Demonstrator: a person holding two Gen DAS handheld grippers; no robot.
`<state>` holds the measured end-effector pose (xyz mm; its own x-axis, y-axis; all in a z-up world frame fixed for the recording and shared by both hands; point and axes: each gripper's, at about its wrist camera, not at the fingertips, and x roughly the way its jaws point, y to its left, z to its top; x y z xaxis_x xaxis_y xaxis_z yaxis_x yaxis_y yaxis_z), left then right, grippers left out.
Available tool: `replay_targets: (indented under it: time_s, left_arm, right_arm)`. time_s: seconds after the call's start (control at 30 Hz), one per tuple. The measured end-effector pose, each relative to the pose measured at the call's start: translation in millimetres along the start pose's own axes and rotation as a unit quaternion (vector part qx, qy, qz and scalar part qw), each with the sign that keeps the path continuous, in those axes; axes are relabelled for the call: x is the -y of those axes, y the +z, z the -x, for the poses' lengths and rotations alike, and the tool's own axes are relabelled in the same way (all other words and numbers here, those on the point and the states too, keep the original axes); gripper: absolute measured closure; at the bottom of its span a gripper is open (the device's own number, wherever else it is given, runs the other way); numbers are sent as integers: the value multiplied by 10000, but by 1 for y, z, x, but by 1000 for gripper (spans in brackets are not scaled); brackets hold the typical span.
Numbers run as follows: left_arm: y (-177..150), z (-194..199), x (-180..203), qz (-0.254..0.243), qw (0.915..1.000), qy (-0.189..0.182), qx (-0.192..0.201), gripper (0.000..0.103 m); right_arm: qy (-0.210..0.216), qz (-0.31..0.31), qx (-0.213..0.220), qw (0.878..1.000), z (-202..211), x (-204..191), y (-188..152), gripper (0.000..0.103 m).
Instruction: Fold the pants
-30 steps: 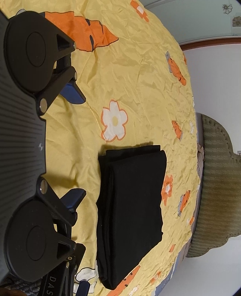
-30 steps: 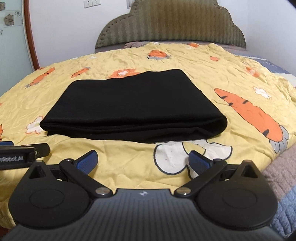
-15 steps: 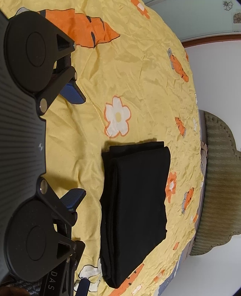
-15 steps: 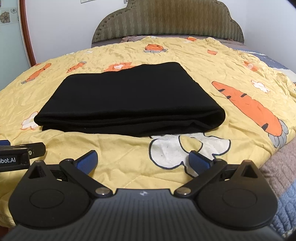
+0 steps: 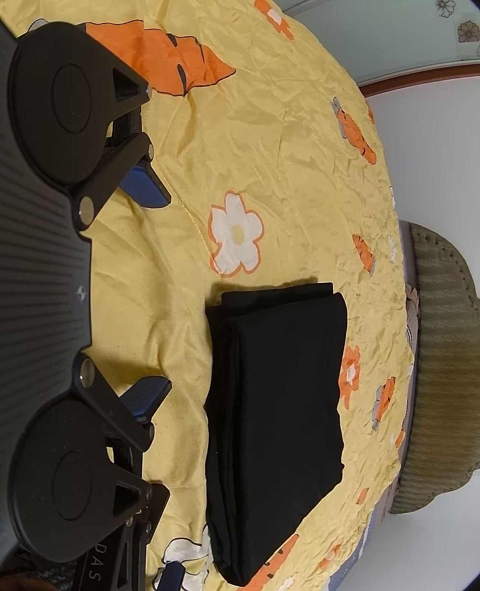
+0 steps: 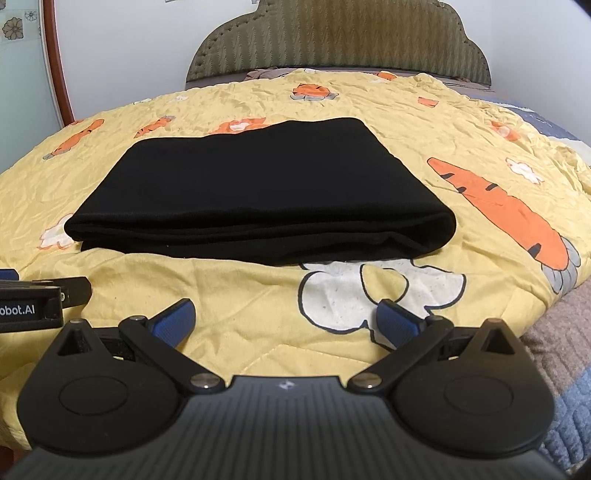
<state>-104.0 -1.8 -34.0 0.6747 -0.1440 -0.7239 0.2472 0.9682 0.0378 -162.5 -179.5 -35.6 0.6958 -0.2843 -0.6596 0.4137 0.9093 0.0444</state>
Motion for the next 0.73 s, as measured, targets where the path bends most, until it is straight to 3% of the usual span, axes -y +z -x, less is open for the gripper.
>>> replay_targets:
  time_s: [0.73]
  left_arm:
    - [1,-5,1,-63,9999,69,-121,5]
  right_arm:
    - [-17,114,40,9999,-3,-3,-3,0]
